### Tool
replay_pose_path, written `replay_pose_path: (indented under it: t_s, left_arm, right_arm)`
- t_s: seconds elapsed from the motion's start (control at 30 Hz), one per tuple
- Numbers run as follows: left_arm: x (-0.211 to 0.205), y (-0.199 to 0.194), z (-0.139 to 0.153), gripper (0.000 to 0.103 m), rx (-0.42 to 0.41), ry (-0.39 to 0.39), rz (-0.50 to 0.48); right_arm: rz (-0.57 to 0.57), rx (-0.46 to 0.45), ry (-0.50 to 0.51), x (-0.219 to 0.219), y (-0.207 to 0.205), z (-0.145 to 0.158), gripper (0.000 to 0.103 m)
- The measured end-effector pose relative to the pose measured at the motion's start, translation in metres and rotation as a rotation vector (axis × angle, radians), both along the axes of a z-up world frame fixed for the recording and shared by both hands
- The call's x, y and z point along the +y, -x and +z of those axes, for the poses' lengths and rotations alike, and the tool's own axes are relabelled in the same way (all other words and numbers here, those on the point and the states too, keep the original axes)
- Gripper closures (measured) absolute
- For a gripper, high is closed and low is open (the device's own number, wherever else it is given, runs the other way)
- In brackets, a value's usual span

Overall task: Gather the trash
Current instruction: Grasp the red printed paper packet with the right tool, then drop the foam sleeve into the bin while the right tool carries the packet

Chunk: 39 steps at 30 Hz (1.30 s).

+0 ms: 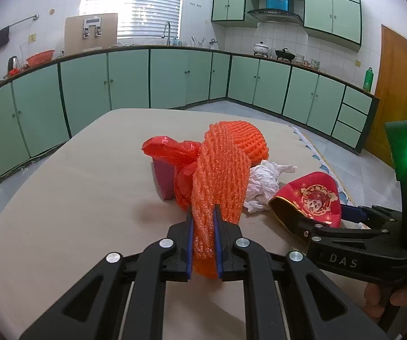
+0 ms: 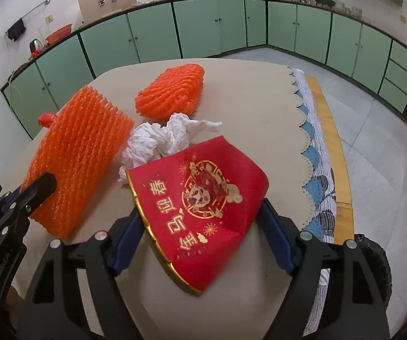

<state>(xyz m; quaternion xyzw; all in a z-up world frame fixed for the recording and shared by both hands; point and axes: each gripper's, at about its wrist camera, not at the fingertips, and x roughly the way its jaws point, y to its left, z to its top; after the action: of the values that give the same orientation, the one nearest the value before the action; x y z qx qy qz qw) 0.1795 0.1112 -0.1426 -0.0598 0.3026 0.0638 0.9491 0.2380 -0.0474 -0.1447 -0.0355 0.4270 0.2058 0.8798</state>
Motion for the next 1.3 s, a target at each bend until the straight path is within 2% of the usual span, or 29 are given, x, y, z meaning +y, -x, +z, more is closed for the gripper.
replay_pose_path:
  t_s: [0.07,0.1,0.17,0.47,0.53,0.57,0.6,0.77,0.97,1.3]
  left_arm:
    - [-0.001,0.001,0.0,0.091,-0.002,-0.003,-0.001]
    - [-0.001,0.001,0.001,0.091,-0.002,-0.004,-0.001]
    - [-0.002,0.002,0.002,0.091,-0.003,-0.002,-0.003]
    - [-0.009,0.01,0.014,0.091,-0.036,-0.01,-0.025]
    - [-0.011,0.012,0.016,0.091,-0.041,-0.009,-0.031]
    - [-0.012,0.012,0.017,0.091,-0.043,-0.009,-0.034]
    - [-0.011,0.013,0.017,0.091,-0.046,-0.01,-0.039]
    - [-0.02,0.017,0.023,0.091,-0.063,-0.013,-0.067]
    - [-0.031,0.019,0.031,0.091,-0.081,-0.009,-0.109]
    - [-0.07,0.024,0.046,0.091,-0.1,0.024,-0.228]
  right_arm:
    - [0.001,-0.009,-0.009,-0.002,0.003,0.002,0.031]
    - [0.004,-0.015,-0.014,-0.002,0.005,0.004,0.043]
    - [0.013,-0.014,-0.016,-0.003,0.007,0.005,0.049]
    - [0.039,-0.025,-0.062,-0.013,0.023,0.016,0.07]
    - [0.039,-0.039,-0.072,-0.017,0.027,0.021,0.079]
    - [0.039,-0.042,-0.078,-0.019,0.029,0.023,0.092]
    - [0.04,-0.042,-0.083,-0.02,0.029,0.024,0.096]
    - [0.029,-0.073,-0.107,-0.032,0.038,0.039,0.101]
    - [0.007,-0.105,-0.113,-0.048,0.048,0.057,0.101]
    - [-0.085,-0.109,-0.131,-0.102,0.069,0.077,0.101]
